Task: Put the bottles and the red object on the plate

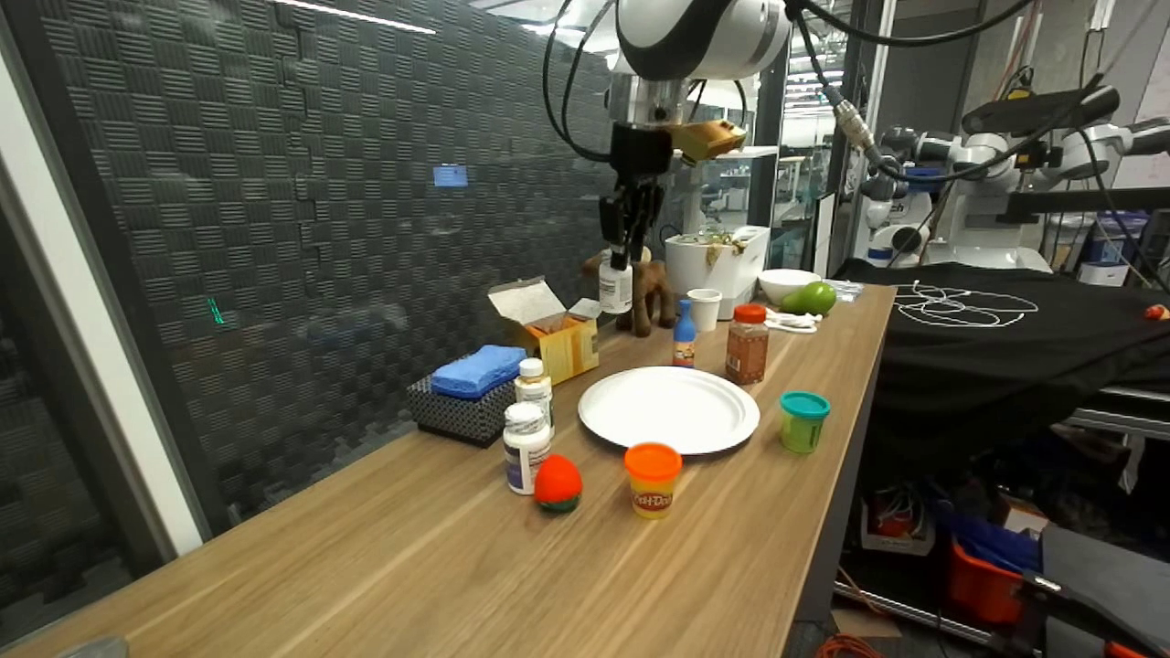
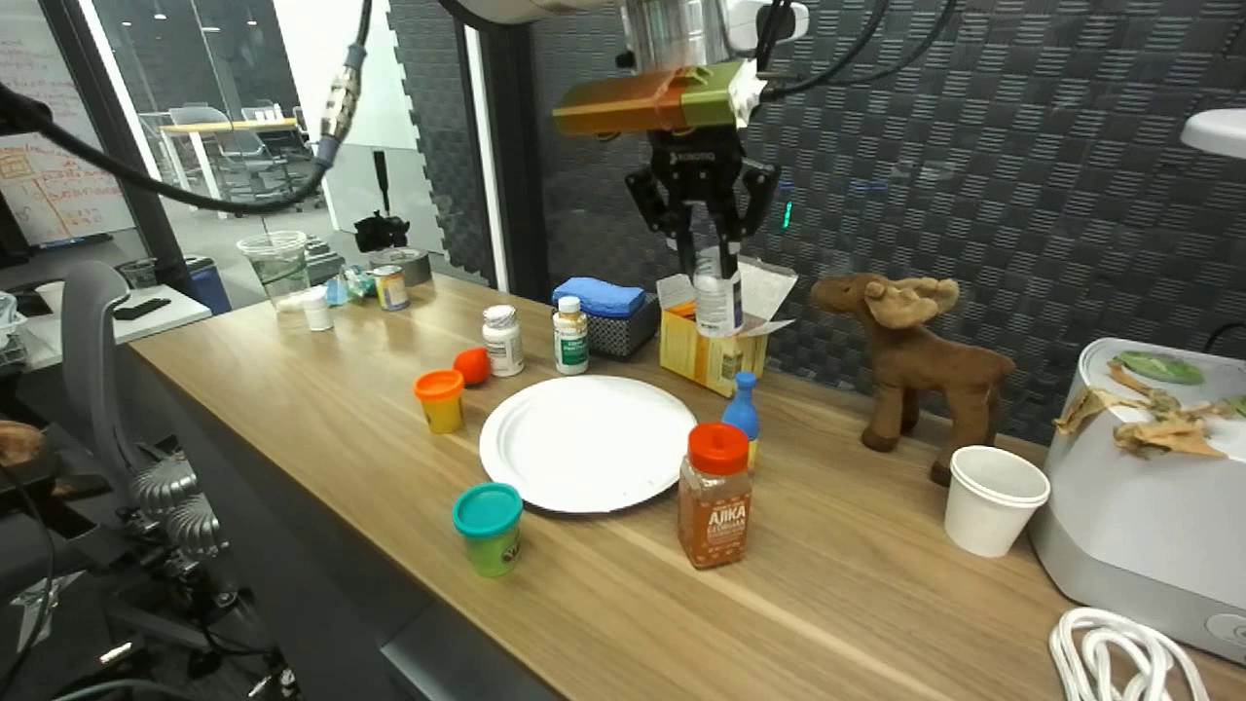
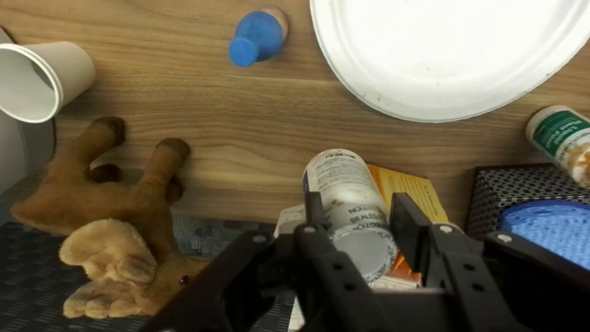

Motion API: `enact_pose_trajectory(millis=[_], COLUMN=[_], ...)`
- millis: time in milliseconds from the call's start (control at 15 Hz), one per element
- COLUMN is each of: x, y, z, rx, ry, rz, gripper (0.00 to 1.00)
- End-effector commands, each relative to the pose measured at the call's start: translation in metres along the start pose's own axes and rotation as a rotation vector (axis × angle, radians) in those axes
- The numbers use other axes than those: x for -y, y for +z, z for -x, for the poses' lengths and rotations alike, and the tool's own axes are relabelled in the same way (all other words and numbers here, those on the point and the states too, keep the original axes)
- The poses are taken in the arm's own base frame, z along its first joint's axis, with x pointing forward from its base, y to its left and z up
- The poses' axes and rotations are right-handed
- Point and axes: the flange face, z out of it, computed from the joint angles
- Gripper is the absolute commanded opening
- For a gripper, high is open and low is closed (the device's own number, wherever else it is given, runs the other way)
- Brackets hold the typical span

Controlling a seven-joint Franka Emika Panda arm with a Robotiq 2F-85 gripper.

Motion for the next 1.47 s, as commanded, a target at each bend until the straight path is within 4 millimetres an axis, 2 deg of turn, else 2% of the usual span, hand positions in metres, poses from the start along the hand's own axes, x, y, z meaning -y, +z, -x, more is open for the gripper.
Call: enact_pose_trajectory(millis=[0, 200, 400, 600, 1067, 1267, 1333, 1400], x=[0.020, 0.040, 0.058, 0.068, 0.075, 0.073, 0.071, 0.070], y=[-0.014, -0.003, 0.019, 0.043, 0.084, 0.083, 0.078, 0.075], z=[0.029, 0.044, 0.049, 0.056, 0.053, 0.054, 0.057, 0.058], rx=[0.029, 0.070, 0.099, 0.125, 0.042, 0.026, 0.029, 0.033], ry=[0.017, 0.017, 0.029, 0.017, 0.052, 0.029, 0.019, 0.015], rz=[-0.056, -0.139, -0.182, -0.175, -0.182, -0.158, -0.152, -0.150], gripper=[0.18, 0.18, 0.18, 0.17, 0.16, 0.16, 0.66, 0.67])
